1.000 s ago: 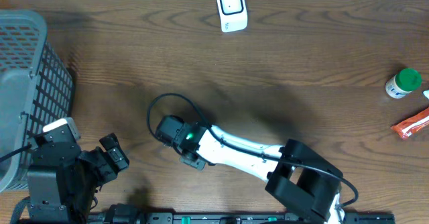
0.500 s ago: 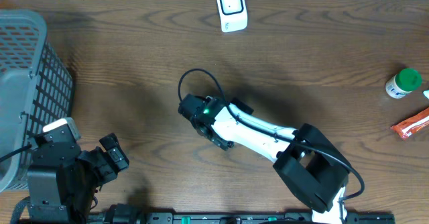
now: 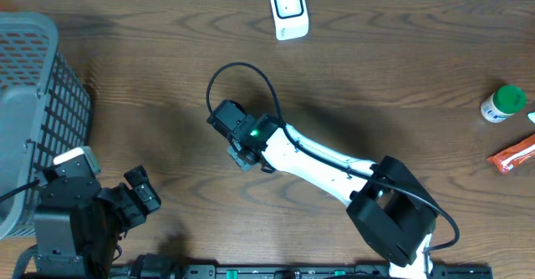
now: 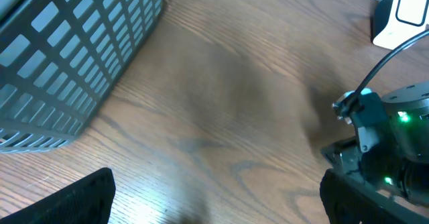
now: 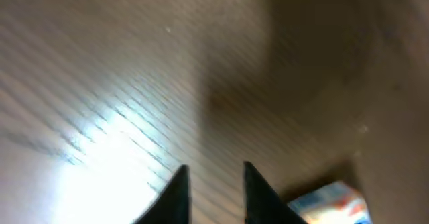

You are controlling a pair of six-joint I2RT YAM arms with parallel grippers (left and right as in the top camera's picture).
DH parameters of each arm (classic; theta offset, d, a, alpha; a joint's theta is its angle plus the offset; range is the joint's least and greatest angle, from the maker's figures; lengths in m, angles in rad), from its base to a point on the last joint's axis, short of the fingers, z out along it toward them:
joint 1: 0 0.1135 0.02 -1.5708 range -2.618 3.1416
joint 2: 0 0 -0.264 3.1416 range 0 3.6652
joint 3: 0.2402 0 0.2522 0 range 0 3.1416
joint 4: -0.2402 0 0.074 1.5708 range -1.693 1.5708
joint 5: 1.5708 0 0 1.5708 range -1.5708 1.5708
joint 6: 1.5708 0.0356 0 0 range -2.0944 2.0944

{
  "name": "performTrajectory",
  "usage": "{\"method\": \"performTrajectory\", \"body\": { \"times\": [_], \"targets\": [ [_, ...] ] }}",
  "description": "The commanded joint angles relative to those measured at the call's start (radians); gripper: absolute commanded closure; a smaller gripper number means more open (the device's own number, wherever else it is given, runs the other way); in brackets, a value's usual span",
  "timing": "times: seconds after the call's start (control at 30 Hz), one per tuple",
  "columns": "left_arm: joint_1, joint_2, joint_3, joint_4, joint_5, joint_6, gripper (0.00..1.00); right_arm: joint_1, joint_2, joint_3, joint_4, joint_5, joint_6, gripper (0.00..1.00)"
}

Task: Scan the item barcode
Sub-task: 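Reach the right gripper down to the orange-and-white snack pack, then grasp the orange-and-white snack pack with the right gripper and lift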

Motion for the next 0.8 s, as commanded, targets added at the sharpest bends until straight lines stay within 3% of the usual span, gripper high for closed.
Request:
{"method": "performTrajectory", "body": {
  "times": [0.0, 0.17, 0.5, 0.7, 0.77],
  "targets": [
    [0.005, 0.001, -0.002, -0.003, -0.003, 0.013, 0.02, -0.013, 0.025, -0.029, 0.022, -0.031, 0.065, 0.86],
    [0.005, 0.001, -0.002, -0.003, -0.003, 0.013, 0.02, -0.023, 0.03, -0.031, -0.016, -0.029, 0.069, 0.94],
    [0.005, 0.001, -0.002, -0.003, -0.003, 0.013, 0.02, -0.059, 0.03, -0.05, -0.13, 0.015, 0.095, 0.95],
    [0.005, 0.001, -0.002, -0.003, -0.003, 0.013, 0.02, -0.068, 0.03, -0.054, -0.325, 0.017, 0.059, 0.98],
    [0.005, 0.001, -0.002, -0.003, -0.003, 0.013, 0.02, -0.068, 0.03, -0.054, -0.42, 0.097, 0.032, 0.98]
  ]
}}
